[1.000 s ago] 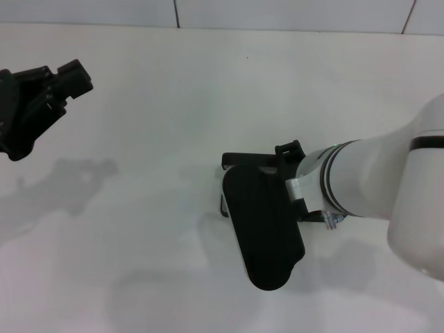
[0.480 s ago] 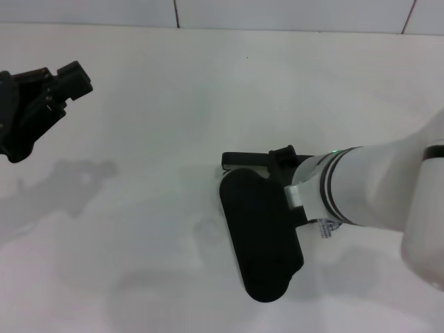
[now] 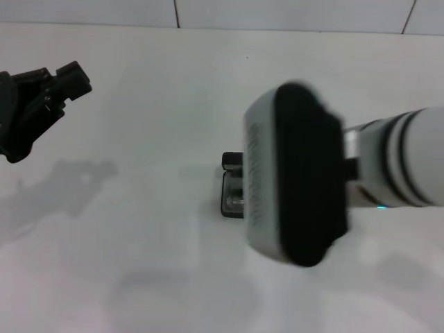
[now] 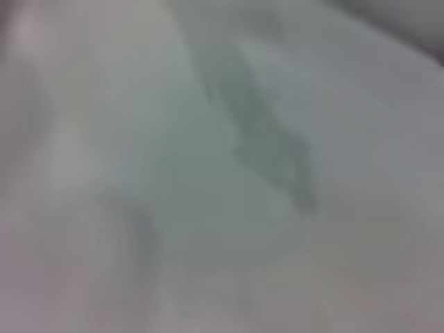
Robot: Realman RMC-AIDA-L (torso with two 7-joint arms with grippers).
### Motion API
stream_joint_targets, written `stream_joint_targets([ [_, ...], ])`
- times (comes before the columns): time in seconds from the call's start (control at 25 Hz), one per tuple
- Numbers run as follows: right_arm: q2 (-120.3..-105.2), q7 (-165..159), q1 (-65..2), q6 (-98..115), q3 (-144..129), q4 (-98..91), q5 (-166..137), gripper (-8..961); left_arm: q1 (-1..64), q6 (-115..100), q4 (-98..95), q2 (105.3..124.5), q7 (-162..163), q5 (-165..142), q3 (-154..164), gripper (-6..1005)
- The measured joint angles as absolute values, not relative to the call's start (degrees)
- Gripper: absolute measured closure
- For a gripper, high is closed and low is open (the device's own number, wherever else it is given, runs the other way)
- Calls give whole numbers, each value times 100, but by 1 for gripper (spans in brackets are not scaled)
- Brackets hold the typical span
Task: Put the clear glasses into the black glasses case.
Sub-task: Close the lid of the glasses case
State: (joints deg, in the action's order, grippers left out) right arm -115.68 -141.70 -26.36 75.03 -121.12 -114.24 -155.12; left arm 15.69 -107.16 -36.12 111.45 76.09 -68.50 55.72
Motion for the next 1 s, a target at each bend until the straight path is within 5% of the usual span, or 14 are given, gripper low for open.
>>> stream_joint_targets([
  [0.56,-11545,-12001,-1290,8846,-7022,-10837,-10185,790,1855,-10727,-3622,11335,7668,-6966,5614,910],
  [1.0,-11533,-10115,-1312,10244,-2576,-7243,-9210,791,3419,-9352,-3553,11971,8124,-8554,5718,896],
])
